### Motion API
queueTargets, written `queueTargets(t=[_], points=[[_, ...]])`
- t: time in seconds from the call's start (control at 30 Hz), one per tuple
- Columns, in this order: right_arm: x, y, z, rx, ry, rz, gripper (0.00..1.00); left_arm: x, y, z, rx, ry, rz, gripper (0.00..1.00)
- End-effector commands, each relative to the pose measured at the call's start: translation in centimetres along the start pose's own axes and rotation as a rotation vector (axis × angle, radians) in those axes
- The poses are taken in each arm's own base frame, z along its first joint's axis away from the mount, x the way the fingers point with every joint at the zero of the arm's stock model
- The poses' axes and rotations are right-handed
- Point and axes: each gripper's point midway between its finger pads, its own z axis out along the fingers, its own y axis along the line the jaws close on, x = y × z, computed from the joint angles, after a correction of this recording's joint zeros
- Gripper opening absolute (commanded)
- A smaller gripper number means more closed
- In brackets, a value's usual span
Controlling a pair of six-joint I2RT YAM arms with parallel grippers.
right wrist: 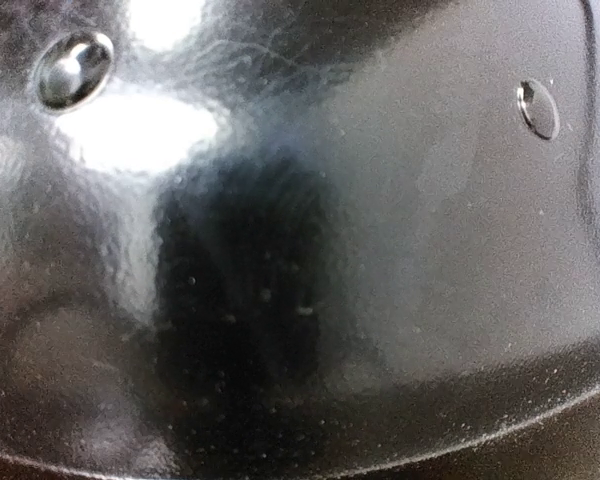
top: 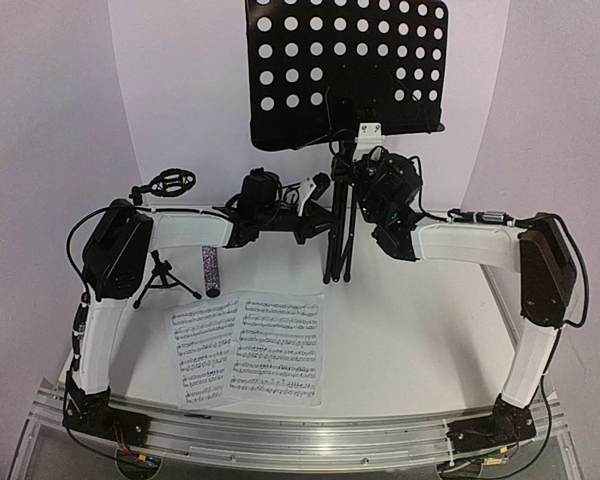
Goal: Set up the instrument practice props
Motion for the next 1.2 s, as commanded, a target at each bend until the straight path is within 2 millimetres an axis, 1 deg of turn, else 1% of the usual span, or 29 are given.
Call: queueTargets(t=[0.0,0.1,0.23,0.4,0.53,0.6,0.8,0.87,1.0,1.1,1.17], points=[[4.6,0.7,-1.1,-0.009,0.13,-0.027,0.0,-2.9,1.5,-1.3,-0.064,-0.011,0.065,0.0],[5.5,0.2,-1.7,0.009,0.153,-0.041,0.0,-3.7,1.5,-1.4,-0.054,0.0,0.086,0.0],[5.4,0.1,-1.9,0.009,0.155,-0.051,0.0,-4.8,1.5,-1.5,-0.045,0.022,0.095,0.0],[5.3,0.3,-1.3,0.015,0.151,-0.054,0.0,-4.3,1.1,-1.6,-0.025,0.031,0.068,0.0],[5.3,0.1,-1.4,0.02,0.152,-0.041,0.0,-3.8,1.0,-1.5,-0.024,0.026,0.065,0.0],[4.8,0.1,-1.5,0.017,0.146,-0.035,0.04,-3.4,0.9,-1.5,-0.024,0.023,0.086,0.0],[3.7,0.2,-1.6,0.0,0.129,-0.03,0.2,-2.6,0.7,-1.4,-0.011,0.036,0.123,0.0],[3.1,0.4,-1.7,-0.008,0.119,-0.028,0.23,-2.3,0.6,-1.4,-0.004,0.043,0.132,0.0],[1.9,1.2,-1.9,-0.033,0.101,-0.045,0.3,-2.4,0.5,-1.5,-0.002,0.044,0.143,0.0],[1.4,1.3,-2.1,-0.036,0.098,-0.043,0.37,-2.7,0.4,-1.5,0.007,0.041,0.148,0.0],[1.2,1.2,-2.3,-0.038,0.107,-0.039,0.39,-2.8,0.1,-1.5,0.019,0.041,0.151,0.0]])
